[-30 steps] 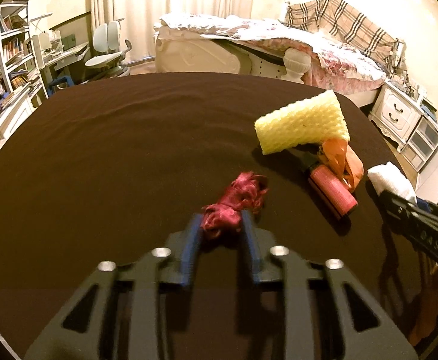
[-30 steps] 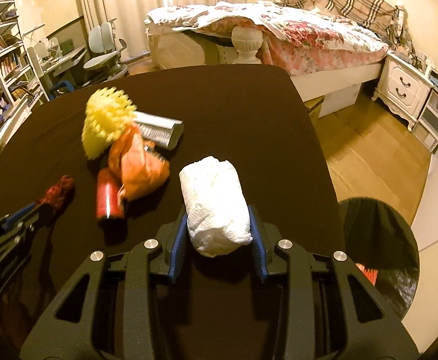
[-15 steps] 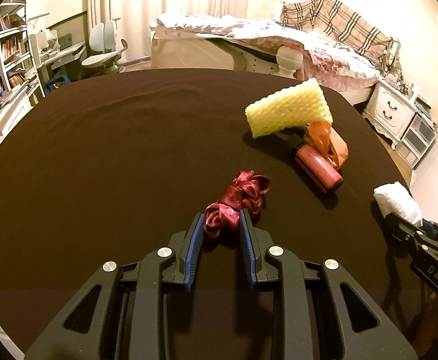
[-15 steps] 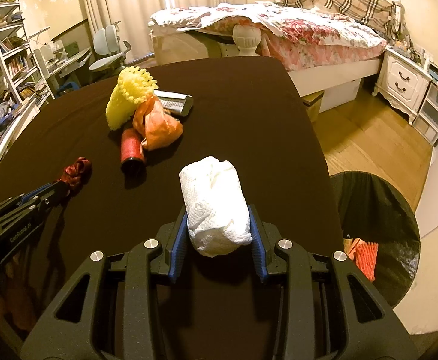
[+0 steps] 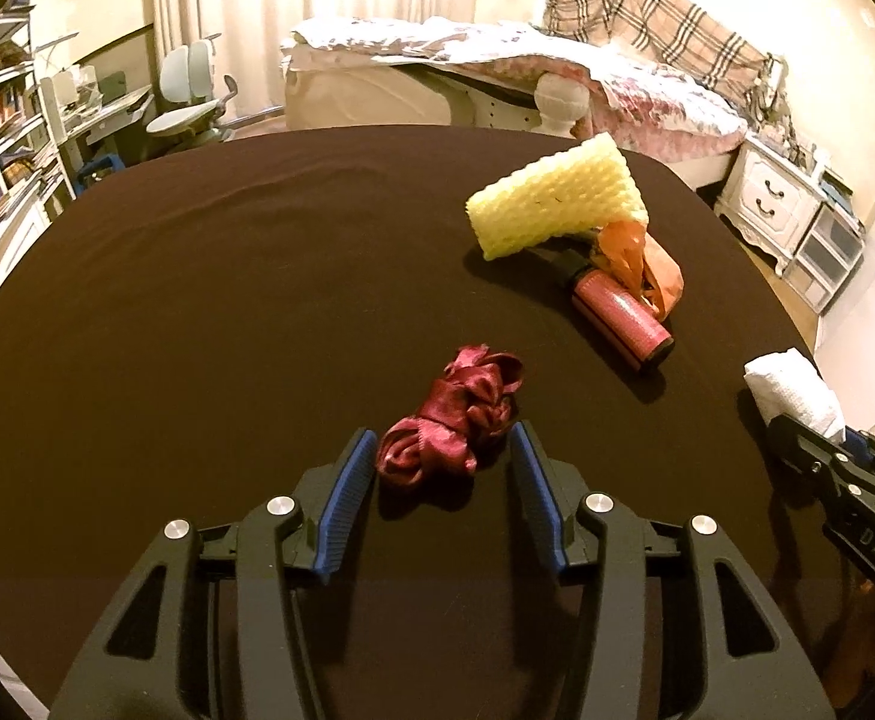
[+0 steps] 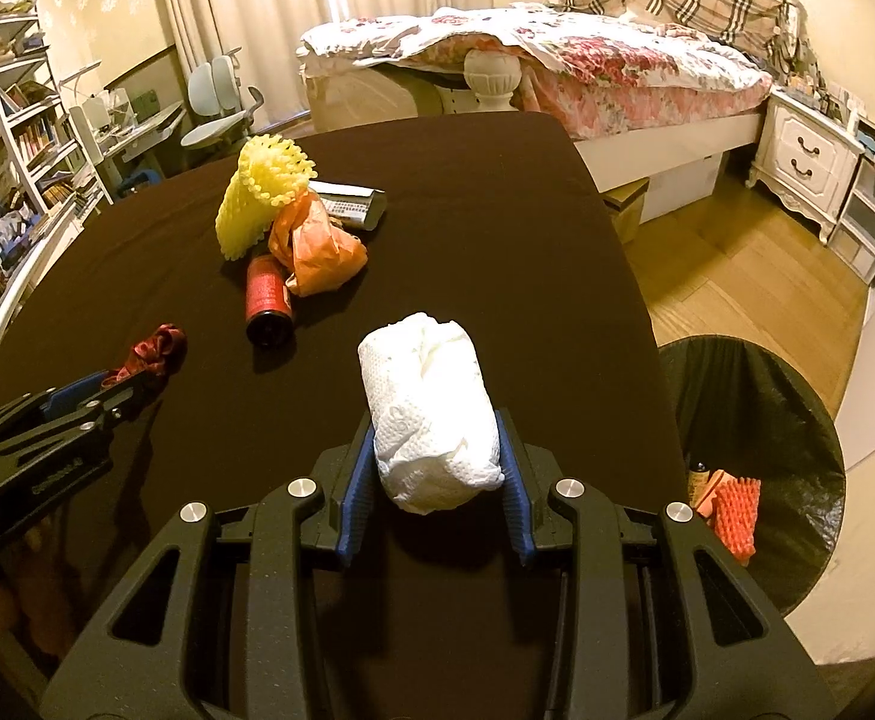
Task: Collect trash
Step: 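Lift the ribbon and the paper roll off the table with both tools, then carry ribbon and paper roll over the bin and open both tools to drop them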
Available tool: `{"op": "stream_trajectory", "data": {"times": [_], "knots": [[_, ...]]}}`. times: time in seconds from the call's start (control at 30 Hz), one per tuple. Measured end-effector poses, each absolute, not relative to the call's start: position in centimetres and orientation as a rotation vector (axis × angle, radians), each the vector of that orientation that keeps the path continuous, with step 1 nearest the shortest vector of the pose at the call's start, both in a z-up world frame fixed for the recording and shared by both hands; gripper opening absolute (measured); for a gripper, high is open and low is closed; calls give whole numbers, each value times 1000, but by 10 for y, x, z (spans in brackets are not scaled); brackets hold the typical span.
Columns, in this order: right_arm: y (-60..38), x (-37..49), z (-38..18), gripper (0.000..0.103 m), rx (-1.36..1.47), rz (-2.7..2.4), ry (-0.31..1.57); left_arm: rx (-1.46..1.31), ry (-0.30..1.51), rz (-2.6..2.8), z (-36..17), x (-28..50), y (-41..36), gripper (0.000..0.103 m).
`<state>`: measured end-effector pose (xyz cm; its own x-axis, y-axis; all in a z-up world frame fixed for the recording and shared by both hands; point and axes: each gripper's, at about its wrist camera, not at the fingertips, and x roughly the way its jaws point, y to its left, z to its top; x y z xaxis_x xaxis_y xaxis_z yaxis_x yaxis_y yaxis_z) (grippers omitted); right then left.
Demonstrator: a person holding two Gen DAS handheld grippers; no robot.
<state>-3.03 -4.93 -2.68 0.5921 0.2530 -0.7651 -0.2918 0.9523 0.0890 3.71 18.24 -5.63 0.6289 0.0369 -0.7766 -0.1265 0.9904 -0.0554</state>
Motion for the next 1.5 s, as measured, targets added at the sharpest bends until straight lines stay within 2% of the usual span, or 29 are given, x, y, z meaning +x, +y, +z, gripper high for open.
{"op": "stream_trajectory", "data": {"times": [0.07, 0.27, 0.8, 1.5], "knots": [[-49, -30, -27, 36, -49, 317, 882, -88, 886, 89, -57, 37, 179, 41], [-50, -31, -26, 36, -51, 315, 880, -60, 872, 77, -57, 32, 175, 32], [-71, -41, -9, 36, -18, 284, 845, -82, 806, 61, -37, 14, 156, 31], [-174, -59, 4, 36, 53, 76, 775, -13, 752, -128, -20, 16, 47, 31]]}}
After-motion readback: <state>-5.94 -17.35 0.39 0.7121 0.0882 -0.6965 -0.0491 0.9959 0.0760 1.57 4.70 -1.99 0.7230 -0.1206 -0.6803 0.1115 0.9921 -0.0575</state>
